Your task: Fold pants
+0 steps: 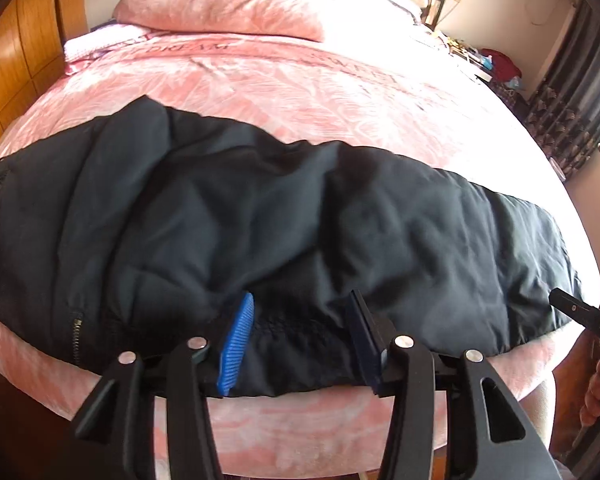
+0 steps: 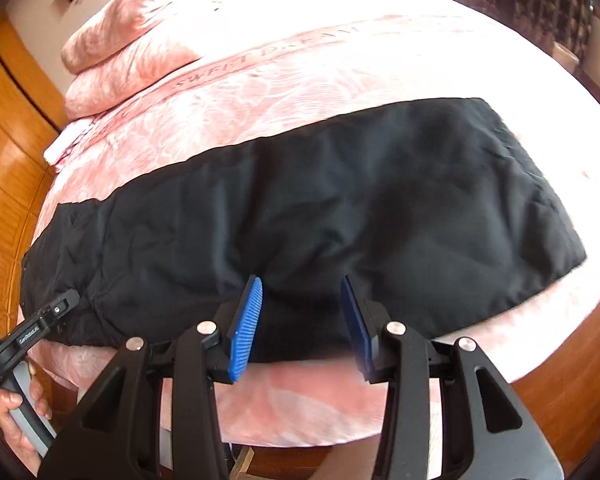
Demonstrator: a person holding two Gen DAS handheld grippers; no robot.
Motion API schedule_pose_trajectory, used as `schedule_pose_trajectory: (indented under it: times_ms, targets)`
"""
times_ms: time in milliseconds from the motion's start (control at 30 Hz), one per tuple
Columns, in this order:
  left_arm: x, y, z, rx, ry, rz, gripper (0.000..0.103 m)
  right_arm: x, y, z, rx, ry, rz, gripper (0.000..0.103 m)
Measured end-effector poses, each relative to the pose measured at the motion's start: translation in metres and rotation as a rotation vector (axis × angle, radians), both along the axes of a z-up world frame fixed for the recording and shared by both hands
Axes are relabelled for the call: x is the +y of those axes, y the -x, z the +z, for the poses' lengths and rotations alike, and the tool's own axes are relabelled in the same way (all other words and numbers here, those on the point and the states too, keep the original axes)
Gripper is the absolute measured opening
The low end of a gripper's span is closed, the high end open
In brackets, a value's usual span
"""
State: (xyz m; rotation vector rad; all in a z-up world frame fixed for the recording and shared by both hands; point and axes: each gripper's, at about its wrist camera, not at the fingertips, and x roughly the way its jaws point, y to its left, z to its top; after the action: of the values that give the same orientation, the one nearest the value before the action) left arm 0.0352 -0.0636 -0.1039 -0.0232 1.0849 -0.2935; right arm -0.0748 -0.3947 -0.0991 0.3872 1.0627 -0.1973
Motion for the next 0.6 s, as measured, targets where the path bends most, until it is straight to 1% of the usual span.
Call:
schedule_pose_trajectory:
  times_ms: [67, 167, 267, 300, 400, 433, 533, 600]
  targets:
    - [-0.024, 0.003, 0.001, -0.009, -0.002, -0.054, 0.049, -0.012, 0.007, 0.001, 0.017, 0.051, -0.033, 0.043]
    - [-0.054, -0.003, -0.006, 0.003, -0.033, -0.091, 0.05, -0.008, 0.009, -0.004, 0.043, 0.108, -0.032, 0.043]
    - [-0.069, -0.003, -0.015, 0.034, -0.023, -0.098, 0.051, -0.008, 0.008, -0.013, 0.044, 0.093, -0.013, 0.043]
    - [-0.073, -0.002, -0.019, 0.037, -0.038, -0.103, 0.052, -0.005, 0.002, -0.017, 0.047, 0.097, -0.011, 0.043]
    - [-0.08, -0.001, -0.028, 0.021, -0.076, -0.105, 0.059, 0.0, -0.007, -0.029, 0.07, 0.13, 0.013, 0.043]
    - [-0.082, 0.0, -0.031, 0.022, -0.084, -0.105, 0.063, 0.0, -0.008, -0.031, 0.077, 0.13, 0.018, 0.043]
    - [-0.086, 0.005, -0.03, 0.025, -0.071, -0.105, 0.071, -0.006, 0.0, -0.024, 0.043, 0.094, 0.032, 0.044]
    - [-0.086, 0.009, -0.028, 0.027, -0.062, -0.105, 0.072, -0.019, 0.013, -0.015, 0.024, 0.082, -0.001, 0.047]
